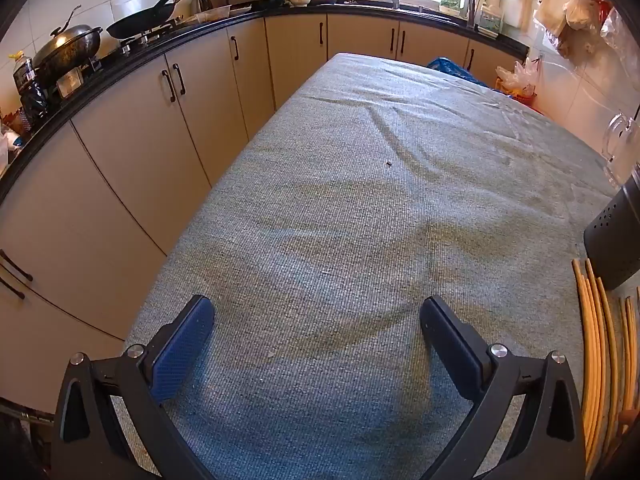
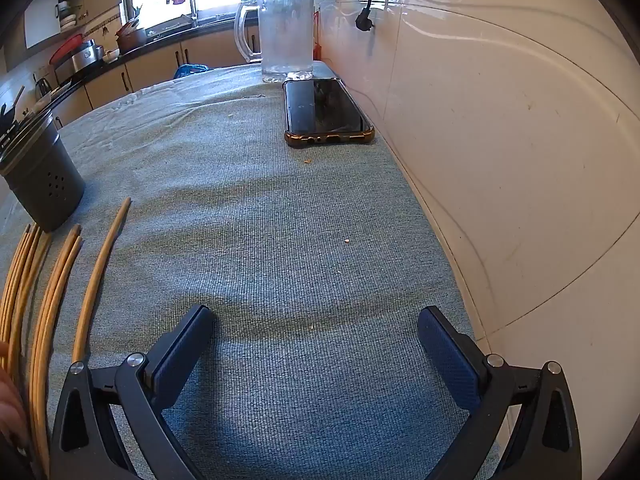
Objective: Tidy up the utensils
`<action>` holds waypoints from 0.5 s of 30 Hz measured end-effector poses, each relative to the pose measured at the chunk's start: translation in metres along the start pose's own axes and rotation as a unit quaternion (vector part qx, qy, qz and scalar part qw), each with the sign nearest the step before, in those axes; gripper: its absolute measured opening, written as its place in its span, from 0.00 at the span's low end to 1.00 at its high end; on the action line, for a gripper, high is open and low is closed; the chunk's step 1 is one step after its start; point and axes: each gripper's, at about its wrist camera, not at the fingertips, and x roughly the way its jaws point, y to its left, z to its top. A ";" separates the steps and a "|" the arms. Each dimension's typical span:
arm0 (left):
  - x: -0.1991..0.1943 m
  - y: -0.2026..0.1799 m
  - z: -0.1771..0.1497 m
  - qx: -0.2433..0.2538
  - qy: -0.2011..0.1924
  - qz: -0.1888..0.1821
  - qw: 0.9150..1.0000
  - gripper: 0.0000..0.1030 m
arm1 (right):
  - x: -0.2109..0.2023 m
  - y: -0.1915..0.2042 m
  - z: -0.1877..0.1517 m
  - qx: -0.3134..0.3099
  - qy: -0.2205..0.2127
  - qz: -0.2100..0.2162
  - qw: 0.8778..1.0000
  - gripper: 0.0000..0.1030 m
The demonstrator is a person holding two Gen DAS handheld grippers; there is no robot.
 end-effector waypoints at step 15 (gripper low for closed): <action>0.000 0.004 0.002 -0.004 0.002 0.004 1.000 1.00 | 0.000 0.000 0.000 0.001 -0.002 0.001 1.000 1.00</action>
